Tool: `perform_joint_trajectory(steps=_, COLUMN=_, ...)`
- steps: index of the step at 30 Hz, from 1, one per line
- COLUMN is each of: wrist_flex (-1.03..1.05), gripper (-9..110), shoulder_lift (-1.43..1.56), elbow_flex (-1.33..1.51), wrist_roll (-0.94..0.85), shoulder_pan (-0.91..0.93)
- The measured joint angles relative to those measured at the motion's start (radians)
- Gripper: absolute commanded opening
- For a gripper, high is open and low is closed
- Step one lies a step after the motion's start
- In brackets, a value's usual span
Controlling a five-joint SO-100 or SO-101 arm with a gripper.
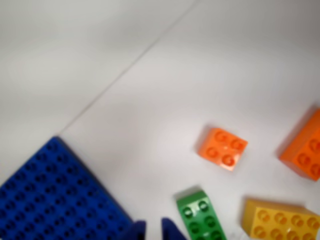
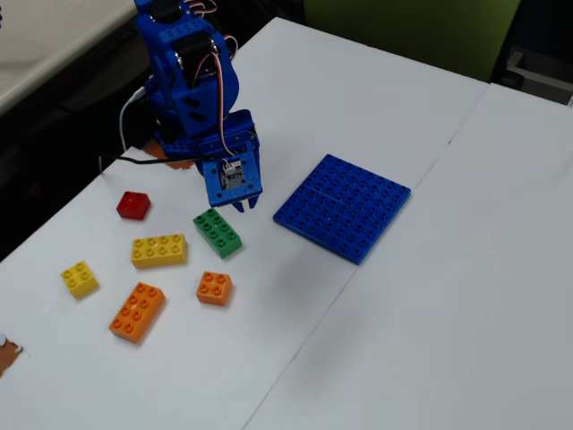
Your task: Pick up the 2x2 orange block and go up the 8x8 blue block.
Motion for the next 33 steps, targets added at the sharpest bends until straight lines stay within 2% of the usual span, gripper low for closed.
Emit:
perform_joint_trajectory(steps=14, wrist_flex=0.035, gripper=4, shoulder_lift=-0.253, elbow_flex=-0.202, wrist_roll=-0.207, shoulder_pan=0.156)
perform_joint_trajectory(steps=33, wrist_flex=0.002, gripper=5, shoulder_lift=-0.397, elbow_flex=-0.25, wrist_roll=-0.002, shoulder_pan=0.225)
